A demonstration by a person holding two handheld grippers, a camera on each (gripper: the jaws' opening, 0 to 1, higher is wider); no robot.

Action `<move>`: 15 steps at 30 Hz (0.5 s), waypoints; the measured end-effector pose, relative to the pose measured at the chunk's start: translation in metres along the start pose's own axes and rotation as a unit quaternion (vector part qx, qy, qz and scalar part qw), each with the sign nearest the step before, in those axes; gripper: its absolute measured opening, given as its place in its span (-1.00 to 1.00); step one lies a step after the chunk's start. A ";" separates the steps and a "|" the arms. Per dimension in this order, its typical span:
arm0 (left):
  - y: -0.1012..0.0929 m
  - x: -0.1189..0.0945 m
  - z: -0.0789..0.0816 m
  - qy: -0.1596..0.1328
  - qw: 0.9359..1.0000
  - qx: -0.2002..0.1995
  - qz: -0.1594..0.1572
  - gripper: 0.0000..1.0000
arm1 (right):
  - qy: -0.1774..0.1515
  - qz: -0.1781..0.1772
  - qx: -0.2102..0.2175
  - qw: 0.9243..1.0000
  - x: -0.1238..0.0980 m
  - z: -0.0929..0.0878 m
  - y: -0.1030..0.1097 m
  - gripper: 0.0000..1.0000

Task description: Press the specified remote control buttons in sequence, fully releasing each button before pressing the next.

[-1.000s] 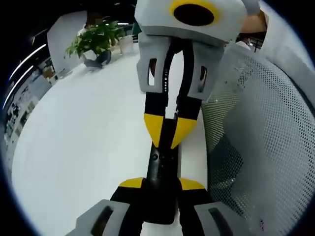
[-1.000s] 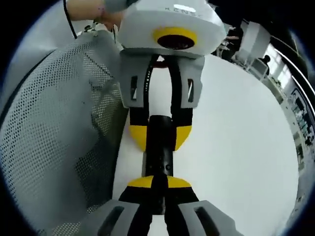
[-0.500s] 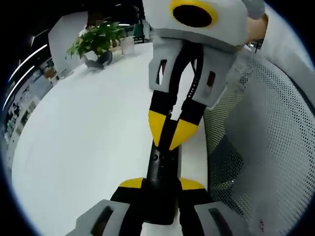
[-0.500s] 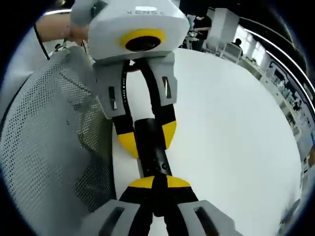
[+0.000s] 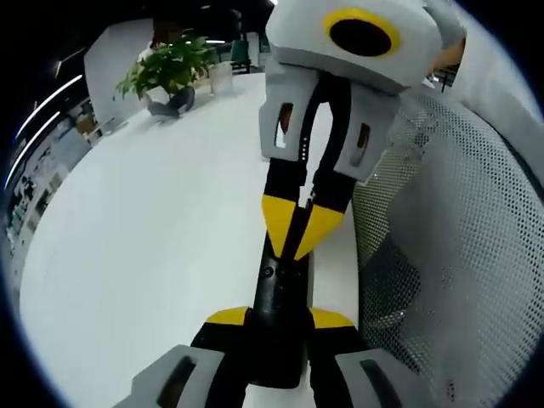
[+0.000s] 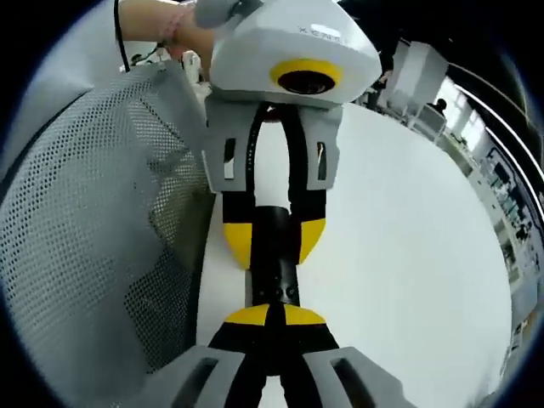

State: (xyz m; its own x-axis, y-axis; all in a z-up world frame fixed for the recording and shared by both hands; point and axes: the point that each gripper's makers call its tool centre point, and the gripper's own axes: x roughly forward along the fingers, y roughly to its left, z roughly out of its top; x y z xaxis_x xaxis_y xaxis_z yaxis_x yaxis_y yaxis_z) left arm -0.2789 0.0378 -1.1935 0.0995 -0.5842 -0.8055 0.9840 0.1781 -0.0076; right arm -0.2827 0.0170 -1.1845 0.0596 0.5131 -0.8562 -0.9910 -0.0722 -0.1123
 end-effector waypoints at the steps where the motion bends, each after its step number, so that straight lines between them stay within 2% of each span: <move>1: 0.000 0.000 0.000 0.000 1.000 0.000 0.000 -0.53 | 0.005 0.003 0.001 1.000 0.000 0.000 0.000 -1.00; 2: 0.000 0.000 0.000 0.001 1.000 0.000 0.000 -0.53 | 0.011 0.008 0.007 1.000 0.000 0.000 -0.001 -1.00; 3: 0.000 0.000 0.000 0.002 1.000 0.000 0.000 -0.53 | 0.017 0.012 0.031 0.999 0.000 -0.001 0.000 -1.00; 5: 0.000 0.000 0.000 0.005 1.000 0.001 -0.001 -0.53 | 0.027 0.011 0.030 0.999 0.001 0.000 -0.002 -1.00; 7: 0.000 0.000 0.000 0.006 1.000 0.001 -0.001 -0.53 | 0.034 0.006 0.069 0.997 0.001 -0.002 -0.002 -1.00; 10: 0.000 0.000 0.000 0.005 1.000 0.001 -0.001 -0.54 | -0.004 -0.004 0.123 0.992 0.000 -0.001 -0.006 -1.00; 11: 0.000 0.000 0.000 0.005 1.000 0.002 -0.002 -0.54 | -0.016 -0.013 0.124 0.992 0.000 -0.002 -0.009 -1.00; 15: 0.000 0.000 0.000 0.006 1.000 0.004 -0.002 -0.54 | -0.049 -0.002 0.108 0.993 -0.002 -0.004 -0.005 -1.00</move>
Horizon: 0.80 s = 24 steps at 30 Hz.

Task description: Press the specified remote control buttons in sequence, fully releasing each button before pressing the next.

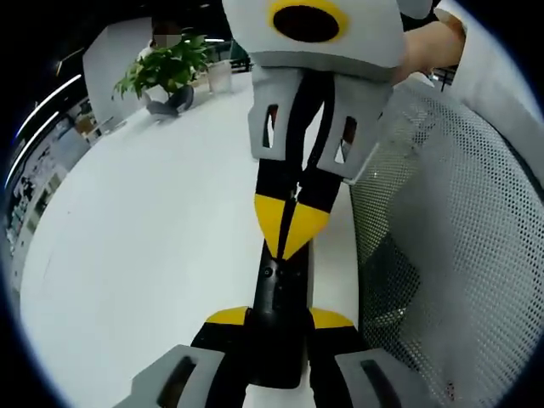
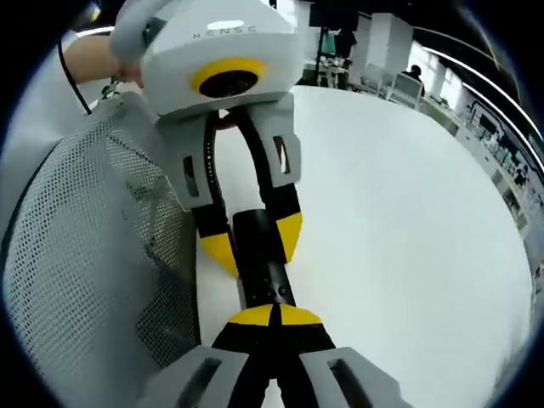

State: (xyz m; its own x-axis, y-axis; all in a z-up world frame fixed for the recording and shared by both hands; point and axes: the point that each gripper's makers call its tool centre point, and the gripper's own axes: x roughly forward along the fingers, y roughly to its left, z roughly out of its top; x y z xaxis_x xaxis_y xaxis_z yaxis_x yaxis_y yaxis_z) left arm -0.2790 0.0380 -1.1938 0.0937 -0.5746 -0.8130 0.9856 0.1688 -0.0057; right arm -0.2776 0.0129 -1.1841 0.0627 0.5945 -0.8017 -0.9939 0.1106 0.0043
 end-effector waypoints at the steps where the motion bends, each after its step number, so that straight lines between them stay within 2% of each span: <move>1: 0.000 0.000 0.000 0.001 1.000 0.000 0.000 -0.54 | 0.001 0.001 0.001 1.000 -0.001 0.000 0.001 -1.00; 6: 0.000 0.000 0.000 0.003 1.000 -0.001 0.000 -0.54 | 0.014 -0.009 -0.024 1.000 0.001 0.001 0.004 -1.00; 9: 0.000 0.000 0.000 0.001 1.000 -0.002 0.000 -0.54 | 0.035 -0.014 -0.066 0.997 0.001 0.001 0.004 -1.00; 13: 0.000 0.000 0.000 0.001 1.000 -0.002 0.000 -0.54 | 0.056 -0.020 -0.089 0.994 0.003 0.001 0.004 -1.00; 18: 0.000 0.000 0.000 -0.002 1.000 -0.002 0.000 -0.54 | 0.059 -0.028 -0.086 0.994 0.003 0.001 0.002 -1.00; 21: 0.000 0.000 0.000 -0.005 1.000 -0.001 0.000 -0.54 | 0.034 -0.019 -0.053 0.998 0.001 0.001 0.001 -1.00; 24: 0.000 0.000 0.000 -0.007 1.000 -0.001 -0.001 -0.54 | 0.029 -0.010 -0.036 0.999 -0.001 0.000 0.000 -1.00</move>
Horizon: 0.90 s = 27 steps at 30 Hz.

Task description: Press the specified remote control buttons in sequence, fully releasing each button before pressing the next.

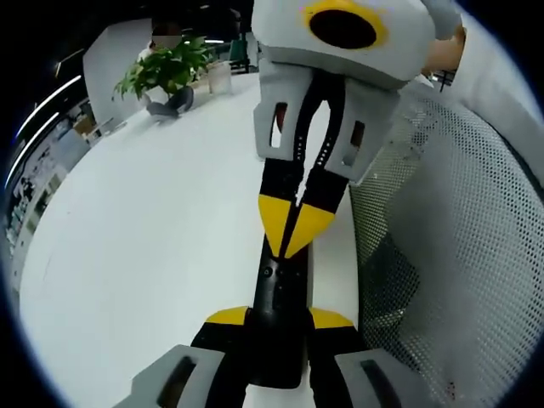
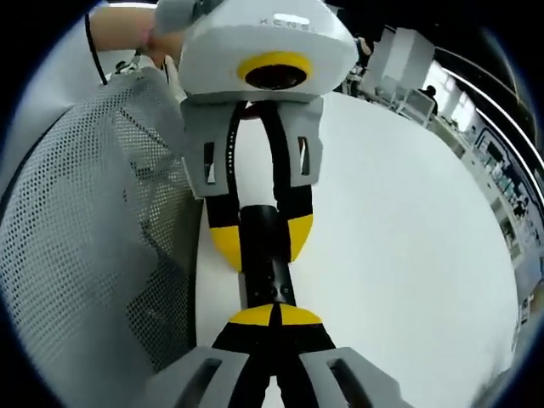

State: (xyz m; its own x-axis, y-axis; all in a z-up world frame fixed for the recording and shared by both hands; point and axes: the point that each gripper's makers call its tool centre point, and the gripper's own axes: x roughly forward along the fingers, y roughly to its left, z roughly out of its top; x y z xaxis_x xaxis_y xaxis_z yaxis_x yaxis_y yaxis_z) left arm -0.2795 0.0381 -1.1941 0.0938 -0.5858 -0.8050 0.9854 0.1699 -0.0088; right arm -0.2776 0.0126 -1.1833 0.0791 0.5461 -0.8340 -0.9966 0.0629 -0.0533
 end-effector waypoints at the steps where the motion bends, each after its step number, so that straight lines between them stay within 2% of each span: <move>1: 0.000 0.000 0.000 0.000 1.000 0.000 0.000 -0.54 | 0.001 0.002 0.002 1.000 -0.001 -0.002 0.000 -1.00; 8: 0.000 0.000 0.000 -0.003 1.000 -0.001 0.000 -0.54 | 0.009 0.008 0.006 1.000 -0.004 -0.008 0.001 -1.00; 13: 0.000 0.000 0.000 0.001 1.000 0.000 0.000 -0.54 | 0.041 -0.002 -0.037 0.998 -0.001 -0.008 0.002 -1.00; 16: 0.000 0.000 0.000 0.002 1.000 0.004 -0.003 -0.54 | 0.040 -0.003 -0.033 0.999 -0.002 -0.008 0.002 -1.00; 21: 0.000 0.000 0.000 0.003 1.000 0.005 -0.003 -0.54 | 0.010 0.012 0.012 1.000 -0.004 -0.008 0.000 -1.00; 27: -0.004 0.000 0.000 0.006 1.000 0.006 -0.002 -0.55 | 0.013 0.025 0.006 1.000 -0.007 -0.011 0.003 -1.00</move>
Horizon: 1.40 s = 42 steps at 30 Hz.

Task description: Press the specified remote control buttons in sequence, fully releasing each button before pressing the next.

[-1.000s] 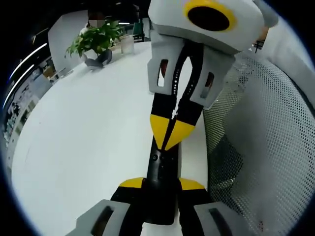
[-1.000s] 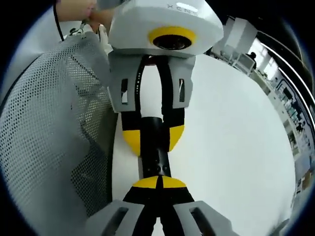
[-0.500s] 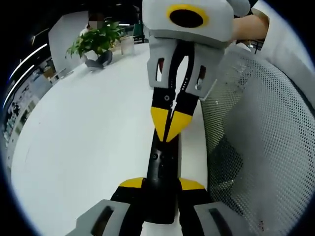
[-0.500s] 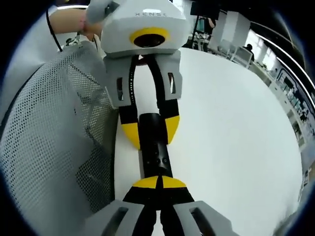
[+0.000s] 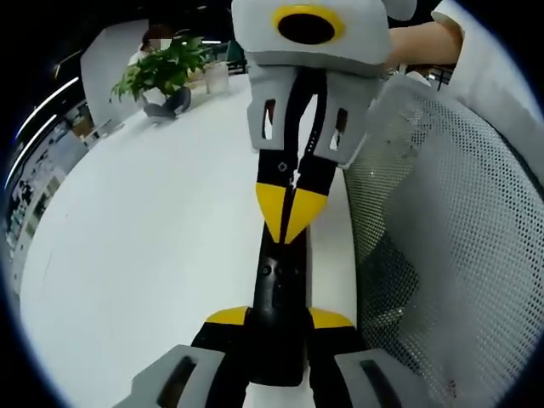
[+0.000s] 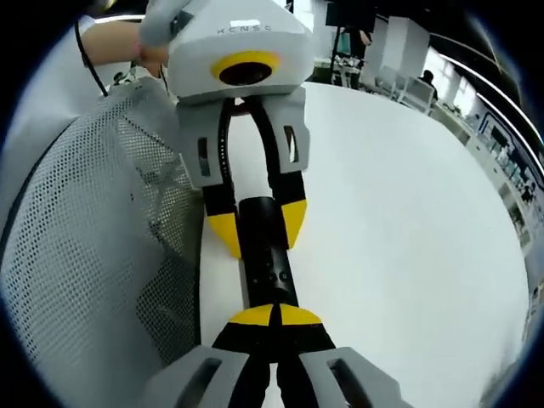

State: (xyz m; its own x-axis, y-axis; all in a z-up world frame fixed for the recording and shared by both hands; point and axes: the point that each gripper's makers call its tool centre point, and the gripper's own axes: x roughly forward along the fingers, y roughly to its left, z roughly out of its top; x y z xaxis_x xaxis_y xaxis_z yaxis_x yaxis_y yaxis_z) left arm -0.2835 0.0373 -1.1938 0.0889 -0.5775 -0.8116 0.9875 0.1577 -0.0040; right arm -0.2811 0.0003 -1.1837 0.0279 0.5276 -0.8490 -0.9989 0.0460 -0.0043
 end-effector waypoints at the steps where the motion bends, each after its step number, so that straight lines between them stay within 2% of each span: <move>1: 0.000 0.000 0.000 0.000 1.000 0.000 0.000 -0.55 | 0.000 0.001 -0.001 1.000 0.000 0.000 0.000 -1.00; 6: 0.000 0.000 -0.001 -0.007 1.000 -0.003 0.000 -0.55 | 0.004 0.000 0.000 1.000 -0.003 -0.005 0.001 -1.00; 21: -0.001 0.000 0.000 0.000 1.000 0.009 -0.008 -0.55 | 0.020 0.008 -0.017 1.000 -0.004 -0.007 0.000 -1.00; 23: -0.001 0.000 0.000 0.001 1.000 0.011 -0.010 -0.55 | 0.003 0.001 -0.003 1.000 -0.004 -0.007 0.000 -1.00; 25: -0.001 0.000 0.000 0.001 1.000 0.012 -0.010 -0.55 | -0.028 -0.008 0.028 0.999 -0.005 -0.005 -0.001 -1.00; 29: -0.001 0.000 0.000 -0.002 1.000 0.012 -0.011 -0.55 | -0.071 -0.012 0.080 0.994 -0.006 -0.004 -0.001 -1.00; 30: -0.001 0.000 0.000 -0.002 1.000 0.013 -0.012 -0.55 | -0.074 -0.010 0.092 0.993 -0.007 -0.005 -0.001 -1.00; 34: -0.002 0.000 0.000 0.004 1.000 0.018 -0.014 -0.55 | -0.081 0.011 0.097 0.992 -0.005 0.000 0.002 -1.00; 35: -0.002 0.000 0.000 0.004 1.000 0.019 -0.015 -0.55 | -0.079 0.011 0.096 0.992 -0.003 0.001 0.002 -1.00; 37: -0.002 0.000 -0.001 0.000 1.000 0.024 -0.019 -0.55 | -0.053 0.002 0.052 0.997 -0.002 0.001 0.002 -1.00; 42: -0.002 0.000 -0.001 -0.003 0.999 0.033 -0.026 -0.54 | -0.005 -0.012 -0.028 1.000 0.000 0.001 0.005 -1.00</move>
State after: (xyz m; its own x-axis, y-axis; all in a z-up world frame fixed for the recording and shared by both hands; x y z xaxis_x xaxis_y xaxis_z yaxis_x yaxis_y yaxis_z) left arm -0.2860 0.0376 -1.1937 0.0381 -0.5875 -0.8083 0.9972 0.0741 -0.0068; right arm -0.2862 0.0014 -1.1837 0.0514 0.5351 -0.8432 -0.9985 0.0115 -0.0536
